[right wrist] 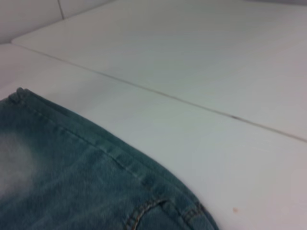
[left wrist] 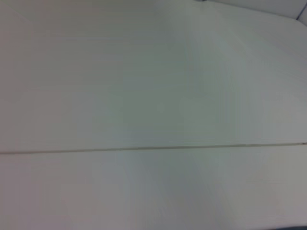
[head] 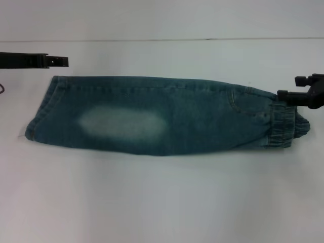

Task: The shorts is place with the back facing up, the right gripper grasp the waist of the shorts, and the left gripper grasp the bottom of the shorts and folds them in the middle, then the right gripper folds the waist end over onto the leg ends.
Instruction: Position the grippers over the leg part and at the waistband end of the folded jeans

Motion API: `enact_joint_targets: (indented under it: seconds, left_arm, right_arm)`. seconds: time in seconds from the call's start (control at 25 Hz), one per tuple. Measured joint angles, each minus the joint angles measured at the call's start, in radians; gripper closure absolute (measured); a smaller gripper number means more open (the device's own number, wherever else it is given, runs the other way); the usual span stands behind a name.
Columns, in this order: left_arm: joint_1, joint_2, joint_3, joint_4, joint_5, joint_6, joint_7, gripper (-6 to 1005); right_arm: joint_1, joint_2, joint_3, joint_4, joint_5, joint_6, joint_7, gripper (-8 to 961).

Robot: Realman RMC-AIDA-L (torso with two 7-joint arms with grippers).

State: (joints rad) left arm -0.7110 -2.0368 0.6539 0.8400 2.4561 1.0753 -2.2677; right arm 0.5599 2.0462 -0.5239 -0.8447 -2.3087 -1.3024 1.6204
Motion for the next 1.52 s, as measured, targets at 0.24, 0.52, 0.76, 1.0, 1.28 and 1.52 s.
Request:
enact_joint_targets:
  seconds: [0.24, 0.52, 0.76, 1.0, 1.28, 1.52]
  left_arm:
    - [0.033, -0.029, -0.012, 0.068, -0.058, 0.088, 0.123, 73]
    - [0.138, -0.025, -0.019, 0.091, -0.332, 0.351, 0.378, 69]
    - [0.189, -0.034, -0.021, 0.064, -0.391, 0.576, 0.539, 67]
    - [0.197, -0.040, -0.013, 0.050, -0.385, 0.654, 0.561, 67]
    - [0.197, -0.048, 0.034, 0.049, -0.384, 0.672, 0.564, 66]
    - [0.194, -0.054, 0.043, 0.048, -0.384, 0.671, 0.552, 66]
  right_arm:
    - [-0.042, 0.008, 0.002, -0.083, -0.001, -0.076, 0.028, 189]
    - [-0.186, 0.003, 0.022, -0.087, 0.183, -0.235, -0.117, 35]
    - [-0.316, 0.044, 0.105, 0.065, 0.374, -0.269, -0.466, 36]
    - [-0.340, 0.037, 0.138, 0.220, 0.360, -0.199, -0.636, 36]
    - [-0.283, 0.039, 0.121, 0.341, 0.320, -0.080, -0.721, 36]
    - [-0.252, 0.039, 0.103, 0.376, 0.319, -0.059, -0.749, 38]
